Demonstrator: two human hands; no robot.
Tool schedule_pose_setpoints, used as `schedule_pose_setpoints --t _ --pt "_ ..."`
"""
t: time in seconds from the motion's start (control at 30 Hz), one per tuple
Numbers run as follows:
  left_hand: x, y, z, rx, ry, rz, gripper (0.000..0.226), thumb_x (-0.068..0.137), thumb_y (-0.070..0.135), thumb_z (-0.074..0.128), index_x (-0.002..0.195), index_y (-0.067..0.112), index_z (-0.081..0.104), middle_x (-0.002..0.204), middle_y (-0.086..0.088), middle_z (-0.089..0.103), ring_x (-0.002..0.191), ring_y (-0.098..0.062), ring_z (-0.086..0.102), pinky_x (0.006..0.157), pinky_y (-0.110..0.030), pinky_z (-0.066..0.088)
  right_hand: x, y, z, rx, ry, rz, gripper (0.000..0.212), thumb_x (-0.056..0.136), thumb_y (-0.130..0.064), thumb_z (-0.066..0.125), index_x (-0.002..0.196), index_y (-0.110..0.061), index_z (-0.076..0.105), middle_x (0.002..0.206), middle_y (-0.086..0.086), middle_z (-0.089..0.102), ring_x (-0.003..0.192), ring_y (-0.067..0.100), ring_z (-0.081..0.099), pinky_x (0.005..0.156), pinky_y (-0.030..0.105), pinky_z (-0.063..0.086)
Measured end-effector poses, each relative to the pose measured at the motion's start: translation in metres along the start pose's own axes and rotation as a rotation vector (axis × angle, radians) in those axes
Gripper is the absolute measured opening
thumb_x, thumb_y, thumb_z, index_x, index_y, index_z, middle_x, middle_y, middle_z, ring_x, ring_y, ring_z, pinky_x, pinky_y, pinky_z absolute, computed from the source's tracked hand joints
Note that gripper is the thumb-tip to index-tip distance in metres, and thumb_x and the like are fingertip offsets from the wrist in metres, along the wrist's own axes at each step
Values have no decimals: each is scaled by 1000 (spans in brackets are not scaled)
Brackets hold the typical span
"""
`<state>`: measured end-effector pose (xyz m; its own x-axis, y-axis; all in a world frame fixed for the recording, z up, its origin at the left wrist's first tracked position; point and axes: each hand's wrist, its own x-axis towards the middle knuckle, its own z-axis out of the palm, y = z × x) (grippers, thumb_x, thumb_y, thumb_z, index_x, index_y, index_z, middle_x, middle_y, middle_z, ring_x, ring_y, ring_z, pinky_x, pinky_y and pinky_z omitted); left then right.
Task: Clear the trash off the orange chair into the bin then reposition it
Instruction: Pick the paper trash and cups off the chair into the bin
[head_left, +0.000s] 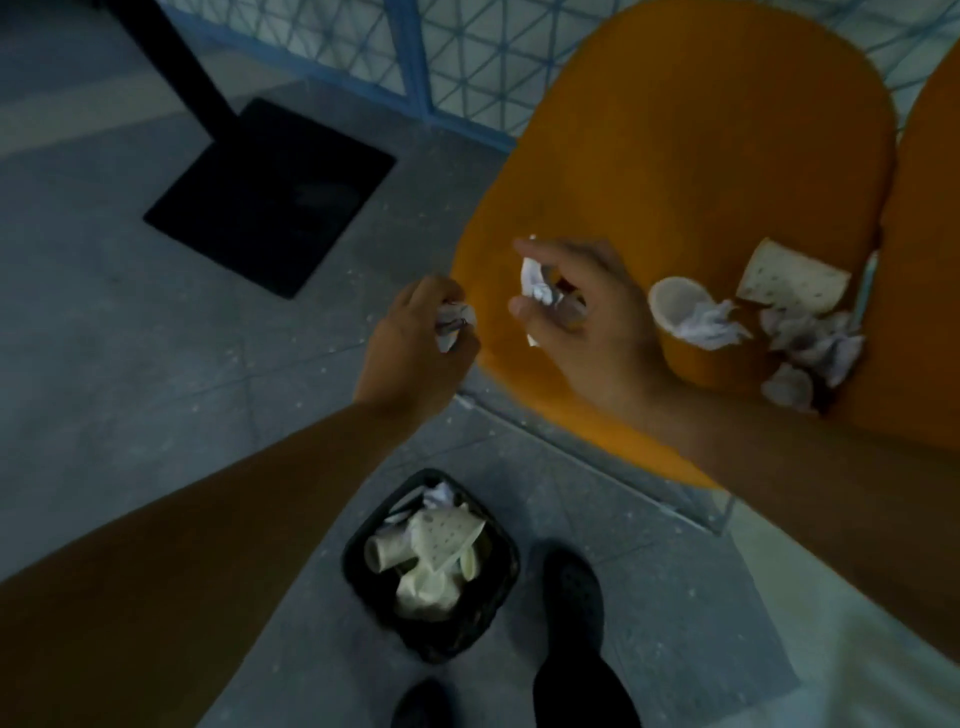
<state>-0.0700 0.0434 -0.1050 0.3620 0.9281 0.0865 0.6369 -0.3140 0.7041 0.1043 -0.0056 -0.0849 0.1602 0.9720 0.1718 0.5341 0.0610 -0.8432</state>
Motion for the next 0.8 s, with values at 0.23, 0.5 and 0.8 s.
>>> schedule_pose_setpoints --t 0.23,0.5,0.8 --pt "-122 -90 -35 92 -51 -138 29 83 4 68 112 8 67 103 -4 56 84 -11 56 73 -2 38 -114 -28 106 137 -258 163 43 93 -22 62 135 -23 51 124 1 51 104 6 51 89 11 41" --pt "-215 -168 18 81 -338 -429 48 83 12 67 129 19 58 119 -6 54 103 -24 60 90 -34 51 -166 4 174 100 -307 210 51 89 -30 66 136 -30 45 125 -4 53 108 4 54 86 12 46" --pt "-254 -196 49 37 -426 -513 47 89 17 61 134 19 51 130 -7 58 114 -24 58 94 -30 47 -175 54 234 -316 -589 56 66 87 -38 66 145 -33 34 142 -2 46 130 21 41 108 39 32"
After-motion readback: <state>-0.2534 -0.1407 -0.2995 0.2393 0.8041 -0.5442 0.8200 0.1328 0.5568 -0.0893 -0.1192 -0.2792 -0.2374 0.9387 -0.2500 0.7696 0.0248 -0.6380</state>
